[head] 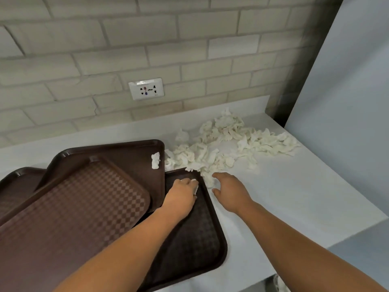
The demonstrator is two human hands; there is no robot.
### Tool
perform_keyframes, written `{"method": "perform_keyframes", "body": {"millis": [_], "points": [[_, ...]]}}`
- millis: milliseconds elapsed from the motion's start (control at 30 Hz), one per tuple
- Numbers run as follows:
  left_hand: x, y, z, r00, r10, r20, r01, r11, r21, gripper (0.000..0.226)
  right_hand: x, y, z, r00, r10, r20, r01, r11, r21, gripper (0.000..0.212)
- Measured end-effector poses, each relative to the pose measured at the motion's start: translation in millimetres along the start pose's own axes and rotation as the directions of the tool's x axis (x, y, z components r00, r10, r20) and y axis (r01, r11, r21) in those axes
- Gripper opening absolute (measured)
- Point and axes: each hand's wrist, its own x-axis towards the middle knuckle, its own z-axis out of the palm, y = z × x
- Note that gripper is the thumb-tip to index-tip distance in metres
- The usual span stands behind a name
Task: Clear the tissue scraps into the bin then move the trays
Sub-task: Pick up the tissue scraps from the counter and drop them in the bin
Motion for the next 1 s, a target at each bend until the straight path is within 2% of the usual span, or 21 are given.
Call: {"method": "perform_keyframes", "body": {"millis": [167,333,433,533,667,800,900,1000], "points": [[3,-12,5,1.0,0.008,0.001,-0.008,1.0,-0.024,0.023,18,-8,13,1.0,0.009,0.025,-0.008,0.999,-0.053,0.05],[3,-14,-9,0.997,-0.01,0.071,0.018,0.994,-0.108,0.024,24,-8,22,0.998,0.054,-0.012,-0.055,0.997,-0.052,0.03],[0,-12,-17,0.999,-0.035,-0.007,0.032,0.975,-0.218,0.024,20,-2,20,0.997,0.063,-0.032,-0.064,0.997,-0.041,0.023],[2,-6,-26,0.995,-0.068,-0.078,0.035,0.93,-0.365,0.041,9,3,10,0.994,0.08,-0.072,-0.077,0.996,0.042,0.017],[10,12,-38,0.987,-0.111,-0.12,0.039,0.872,-0.488,0.03,-12,13,-14,0.987,0.103,-0.127,-0.078,0.98,0.185,0.004],[17,50,-48,0.977,-0.112,-0.18,-0.011,0.821,-0.571,0.024,-40,29,-50,0.964,0.17,-0.203,-0.08,0.918,0.388,0.016],[21,91,-50,0.979,-0.125,-0.159,-0.001,0.782,-0.624,0.021,-67,50,-78,0.946,0.23,-0.229,-0.073,0.838,0.541,0.029],[19,139,-48,0.984,-0.11,-0.138,-0.01,0.745,-0.667,0.019,-100,80,-106,0.935,0.255,-0.247,-0.075,0.821,0.565,0.03]]}}
